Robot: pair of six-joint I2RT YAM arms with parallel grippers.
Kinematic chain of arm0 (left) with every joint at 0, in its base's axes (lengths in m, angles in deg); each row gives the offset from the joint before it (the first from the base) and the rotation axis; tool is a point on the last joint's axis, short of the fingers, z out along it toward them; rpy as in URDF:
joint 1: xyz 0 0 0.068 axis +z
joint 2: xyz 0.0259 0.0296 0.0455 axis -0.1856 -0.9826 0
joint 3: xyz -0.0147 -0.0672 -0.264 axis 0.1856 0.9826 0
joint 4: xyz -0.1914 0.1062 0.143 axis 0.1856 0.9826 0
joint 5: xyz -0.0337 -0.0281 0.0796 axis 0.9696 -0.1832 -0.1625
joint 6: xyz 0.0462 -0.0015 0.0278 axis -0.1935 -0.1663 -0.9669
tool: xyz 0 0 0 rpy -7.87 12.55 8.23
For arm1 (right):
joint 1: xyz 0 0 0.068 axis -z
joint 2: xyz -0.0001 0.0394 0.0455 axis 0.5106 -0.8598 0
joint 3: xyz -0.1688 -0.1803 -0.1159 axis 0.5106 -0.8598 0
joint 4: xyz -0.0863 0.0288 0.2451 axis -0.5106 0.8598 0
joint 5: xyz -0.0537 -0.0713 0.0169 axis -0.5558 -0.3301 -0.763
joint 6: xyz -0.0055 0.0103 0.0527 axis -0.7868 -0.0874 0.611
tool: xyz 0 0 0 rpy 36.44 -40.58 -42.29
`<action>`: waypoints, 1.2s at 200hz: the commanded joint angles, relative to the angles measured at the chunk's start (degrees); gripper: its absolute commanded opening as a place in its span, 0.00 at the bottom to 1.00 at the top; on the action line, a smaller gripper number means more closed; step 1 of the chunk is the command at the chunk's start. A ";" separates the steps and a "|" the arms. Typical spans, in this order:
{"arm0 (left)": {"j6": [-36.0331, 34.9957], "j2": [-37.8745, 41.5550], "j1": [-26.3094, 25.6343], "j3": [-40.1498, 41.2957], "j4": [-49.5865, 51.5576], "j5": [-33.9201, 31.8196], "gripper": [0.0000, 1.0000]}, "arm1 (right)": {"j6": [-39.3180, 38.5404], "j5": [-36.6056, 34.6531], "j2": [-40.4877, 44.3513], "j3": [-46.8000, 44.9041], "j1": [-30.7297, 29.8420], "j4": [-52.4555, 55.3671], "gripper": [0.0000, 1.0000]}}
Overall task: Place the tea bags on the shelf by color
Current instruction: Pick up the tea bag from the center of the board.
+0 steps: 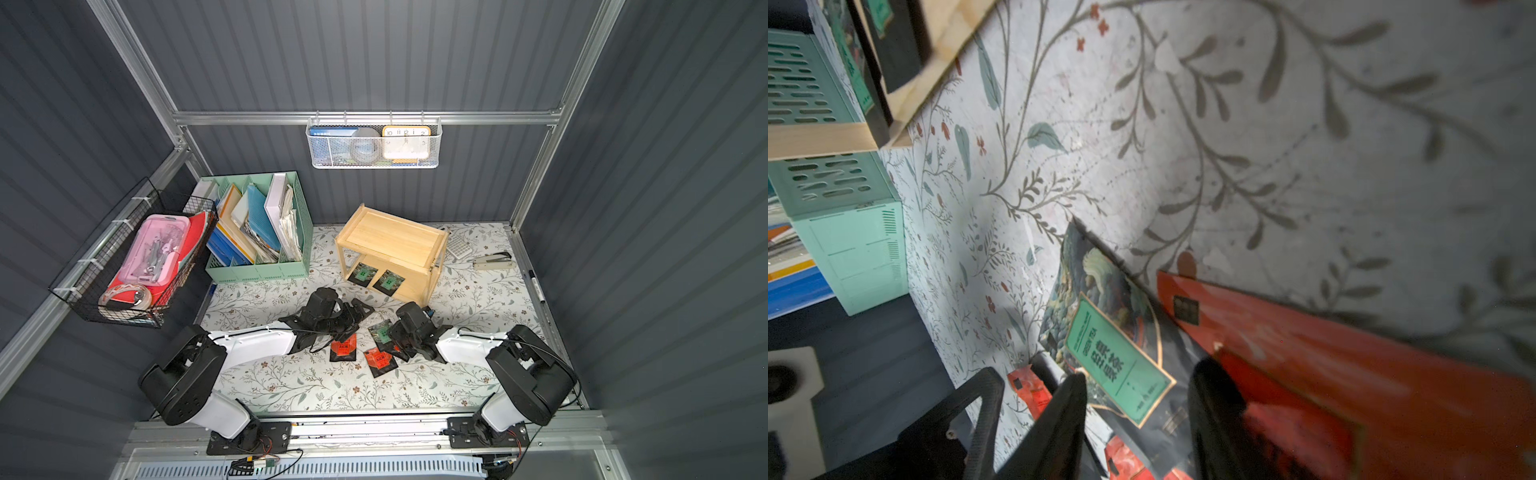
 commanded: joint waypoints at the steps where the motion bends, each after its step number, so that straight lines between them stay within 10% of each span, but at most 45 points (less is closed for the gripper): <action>1: 1.92 -1.34 -0.59 1.05 -2.60 1.30 0.88 | 4.10 -0.61 -1.44 -1.88 -1.14 3.33 0.46; 240: 5.68 -9.81 -2.43 0.52 -11.18 4.73 0.55 | 5.07 -1.13 -1.85 -1.36 -1.87 3.86 0.46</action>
